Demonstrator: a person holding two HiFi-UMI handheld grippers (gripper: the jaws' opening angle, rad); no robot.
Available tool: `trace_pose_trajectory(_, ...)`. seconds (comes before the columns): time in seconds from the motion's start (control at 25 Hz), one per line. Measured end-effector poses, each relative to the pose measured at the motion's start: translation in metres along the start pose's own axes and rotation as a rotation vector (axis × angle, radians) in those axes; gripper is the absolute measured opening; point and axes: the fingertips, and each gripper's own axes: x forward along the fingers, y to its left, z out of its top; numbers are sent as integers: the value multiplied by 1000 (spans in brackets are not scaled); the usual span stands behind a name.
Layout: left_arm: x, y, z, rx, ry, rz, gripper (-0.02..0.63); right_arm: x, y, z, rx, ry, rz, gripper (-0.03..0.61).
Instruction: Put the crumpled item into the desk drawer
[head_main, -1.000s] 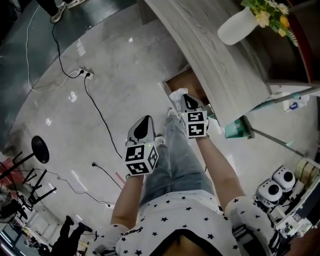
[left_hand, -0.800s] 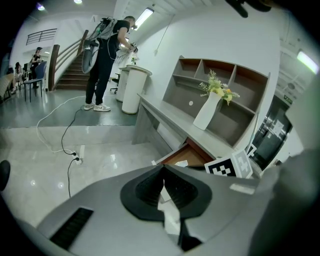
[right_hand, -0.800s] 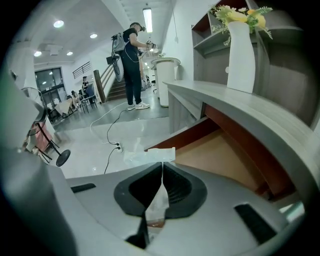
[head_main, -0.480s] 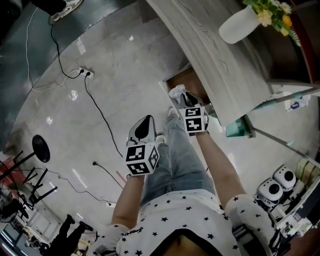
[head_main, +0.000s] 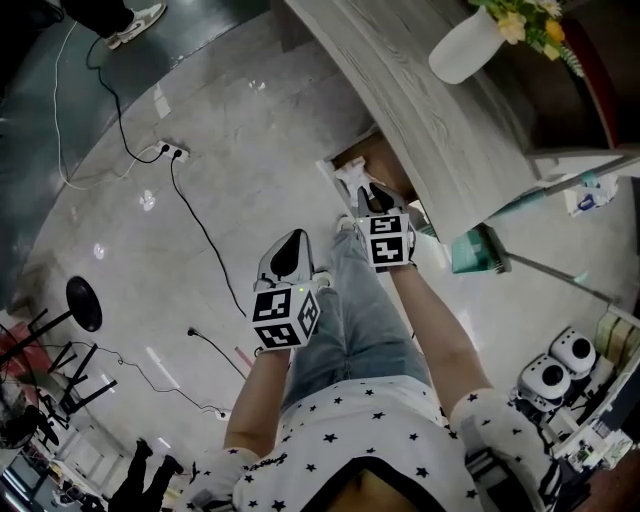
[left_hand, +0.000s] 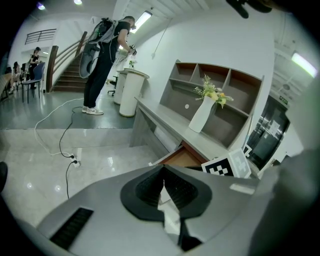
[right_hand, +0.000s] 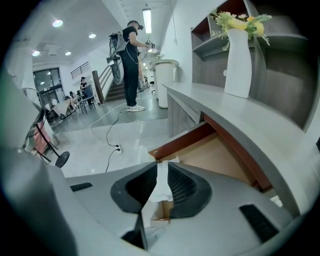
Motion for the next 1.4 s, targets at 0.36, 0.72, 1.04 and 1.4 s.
trace_pose_trajectory(0.36,-35,-8,5,21,-41,-13,12,-57,25,23,41,-101,9,-3)
trace_pose_trajectory(0.72,-76,-16,10,45,-88,-34,12,-121,59,41,60,-186,40,-6)
trace_pose_trajectory(1.04,-106,-27,11,69,-126,-55,12,-179,79,51,70,-279,55,-6)
trace_pose_trajectory(1.4,-141,-40,7,90,-155,-70,12,-241,100,62,80,-378,94,-6)
